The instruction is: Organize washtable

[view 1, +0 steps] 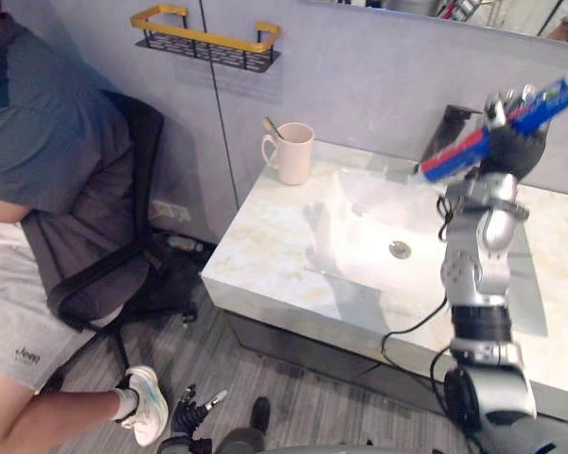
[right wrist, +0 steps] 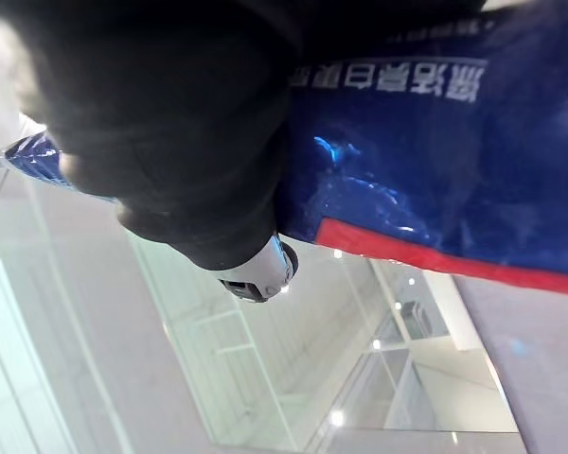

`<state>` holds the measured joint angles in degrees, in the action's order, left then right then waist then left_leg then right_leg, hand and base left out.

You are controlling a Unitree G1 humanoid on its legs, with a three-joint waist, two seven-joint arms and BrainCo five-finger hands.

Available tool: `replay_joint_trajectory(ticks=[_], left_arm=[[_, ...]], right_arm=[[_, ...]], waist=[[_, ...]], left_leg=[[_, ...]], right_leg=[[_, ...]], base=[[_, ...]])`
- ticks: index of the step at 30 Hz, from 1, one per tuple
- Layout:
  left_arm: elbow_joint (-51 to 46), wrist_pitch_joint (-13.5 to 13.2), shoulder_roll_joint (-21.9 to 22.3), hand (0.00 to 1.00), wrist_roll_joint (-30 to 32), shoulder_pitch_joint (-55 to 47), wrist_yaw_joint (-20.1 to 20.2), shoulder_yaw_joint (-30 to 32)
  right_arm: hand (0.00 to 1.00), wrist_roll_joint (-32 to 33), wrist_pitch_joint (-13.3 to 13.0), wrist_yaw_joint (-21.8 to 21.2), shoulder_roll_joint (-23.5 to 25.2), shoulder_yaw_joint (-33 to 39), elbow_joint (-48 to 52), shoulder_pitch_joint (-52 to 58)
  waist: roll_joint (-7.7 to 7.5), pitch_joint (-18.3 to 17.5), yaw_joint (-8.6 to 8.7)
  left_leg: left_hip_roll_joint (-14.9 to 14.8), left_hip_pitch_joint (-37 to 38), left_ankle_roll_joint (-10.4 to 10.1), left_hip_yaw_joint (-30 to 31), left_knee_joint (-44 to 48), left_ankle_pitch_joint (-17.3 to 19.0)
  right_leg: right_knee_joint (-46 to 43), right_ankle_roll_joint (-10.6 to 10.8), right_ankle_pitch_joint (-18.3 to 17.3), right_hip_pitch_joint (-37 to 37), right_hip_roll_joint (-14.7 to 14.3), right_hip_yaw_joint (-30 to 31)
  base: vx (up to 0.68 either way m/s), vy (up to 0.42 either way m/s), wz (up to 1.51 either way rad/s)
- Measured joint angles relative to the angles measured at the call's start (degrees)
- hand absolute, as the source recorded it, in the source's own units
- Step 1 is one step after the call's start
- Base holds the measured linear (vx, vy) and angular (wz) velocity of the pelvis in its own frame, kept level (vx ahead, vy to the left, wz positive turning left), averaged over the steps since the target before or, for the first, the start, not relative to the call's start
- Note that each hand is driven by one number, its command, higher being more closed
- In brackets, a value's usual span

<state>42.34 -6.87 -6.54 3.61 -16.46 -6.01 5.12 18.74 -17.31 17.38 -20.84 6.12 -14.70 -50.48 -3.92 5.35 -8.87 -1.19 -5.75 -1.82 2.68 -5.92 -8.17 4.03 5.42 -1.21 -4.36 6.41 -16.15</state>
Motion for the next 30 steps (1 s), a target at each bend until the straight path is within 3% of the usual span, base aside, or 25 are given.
replay_joint_trajectory(ticks=[6,12,17,21,30], left_arm=[[1.62,-0.16,-1.5,0.0,1.82,0.4,0.89,-0.59],[2.89,-0.69,-2.01,0.0,2.54,2.96,0.89,-1.26],[3.11,-1.31,-2.85,0.0,2.74,4.65,0.66,-2.92],[3.17,-1.42,-2.87,0.0,2.65,5.55,0.48,-3.31],[5.22,-2.47,-2.87,0.0,2.54,6.44,-0.54,-3.77]], right_arm=[[1.0,-8.28,0.87,3.22,-4.32,-6.22,-10.68,-14.94],[1.0,-11.47,2.92,6.18,-5.11,-7.73,-18.9,-22.74],[1.0,-12.62,4.77,8.82,-7.06,-8.93,-23.62,-28.41],[1.0,-13.4,5.06,10.47,-7.8,-9.49,-26.17,-31.92],[1.0,-14.82,5.34,11.53,-8.92,-11.46,-27.27,-34.16]], waist=[[-1.1,2.62,-2.64],[-1.16,6.36,-4.43],[-1.12,9.22,-4.83],[-0.83,10.48,-6.17],[-0.14,11.93,-6.48]], left_leg=[[-0.04,-2.5,0.0,0.67,0.34,-0.36],[0.23,-4.54,-0.06,2.68,0.37,-0.88],[0.5,-6.88,-0.24,5.08,0.42,-1.79],[0.56,-8.04,-0.25,5.45,0.43,-1.8],[0.9,-9.57,-0.27,7.02,0.45,-1.81]], right_leg=[[0.0,-0.03,0.02,1.94,-0.22,-1.07],[0.05,-0.02,0.01,2.94,-0.3,-3.1],[0.22,-0.02,0.01,3.94,-0.59,-5.99],[0.43,-0.02,0.0,4.79,-0.66,-6.59],[0.48,-0.03,-0.14,5.66,-0.73,-8.6]], base=[[0.01,-0.01,0.09],[0.01,-0.003,0.17],[0.01,-0.005,0.26],[0.01,0.004,0.05],[0.01,0.011,0.08]])
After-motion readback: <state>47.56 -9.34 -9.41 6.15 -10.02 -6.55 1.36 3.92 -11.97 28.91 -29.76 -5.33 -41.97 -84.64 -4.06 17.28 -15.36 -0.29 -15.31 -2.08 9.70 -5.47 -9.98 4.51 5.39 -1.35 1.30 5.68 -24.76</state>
